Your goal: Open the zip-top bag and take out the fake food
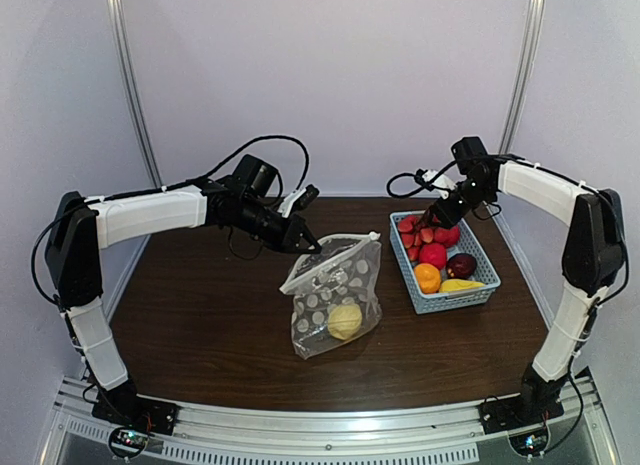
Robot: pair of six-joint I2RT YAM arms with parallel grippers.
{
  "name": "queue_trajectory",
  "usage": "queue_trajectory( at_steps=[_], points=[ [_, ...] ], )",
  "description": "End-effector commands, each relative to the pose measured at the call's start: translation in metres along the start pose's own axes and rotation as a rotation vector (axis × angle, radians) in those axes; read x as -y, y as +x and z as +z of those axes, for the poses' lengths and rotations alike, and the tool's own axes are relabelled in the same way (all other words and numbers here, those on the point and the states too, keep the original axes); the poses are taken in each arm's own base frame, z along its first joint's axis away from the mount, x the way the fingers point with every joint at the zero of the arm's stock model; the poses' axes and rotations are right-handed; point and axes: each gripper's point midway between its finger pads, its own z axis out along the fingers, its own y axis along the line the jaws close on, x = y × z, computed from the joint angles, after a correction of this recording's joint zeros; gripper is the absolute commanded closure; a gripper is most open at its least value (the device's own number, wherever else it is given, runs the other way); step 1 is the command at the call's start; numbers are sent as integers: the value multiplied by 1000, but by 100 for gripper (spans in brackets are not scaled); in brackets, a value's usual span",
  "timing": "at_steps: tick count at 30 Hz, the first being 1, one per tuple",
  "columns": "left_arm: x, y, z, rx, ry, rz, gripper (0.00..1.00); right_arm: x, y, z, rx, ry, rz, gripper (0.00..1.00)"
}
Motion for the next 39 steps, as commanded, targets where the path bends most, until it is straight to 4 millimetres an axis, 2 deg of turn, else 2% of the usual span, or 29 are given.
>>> queue_trajectory(
  at_steps=[1,5,8,12,17,23,28,30,33,36,39],
  points=[
    [8,-13,-10,38,9,33,100,-4,-21,-45,87,-12,30,53],
    [8,-12,-10,34,12,28,100,-11,-35,-78,163,-28,20,50],
    [8,-12,-9,34,12,28,100,-25,-47,-99,224,-69,1,50],
    [9,-12,-10,33,18,29,100,-60,-68,-124,314,-144,-89,50],
    [14,-13,-12,35,38,38,100,-119,-95,-147,397,-254,-247,51],
    [30,-16,-19,41,99,75,100,-198,-108,-139,372,-378,-432,54],
    [49,-18,-26,51,186,100,100,-249,-105,-125,315,-414,-600,63],
    [57,-17,-28,53,225,105,100,-268,-97,-121,284,-433,-679,70],
    [62,-16,-30,51,255,104,100,-294,-72,-113,204,-455,-804,80],
    [53,-12,-21,41,238,60,100,-307,-50,-100,134,-443,-903,87],
    [41,-7,-12,18,213,17,100,-314,-34,-86,85,-437,-957,90]
  ],
)
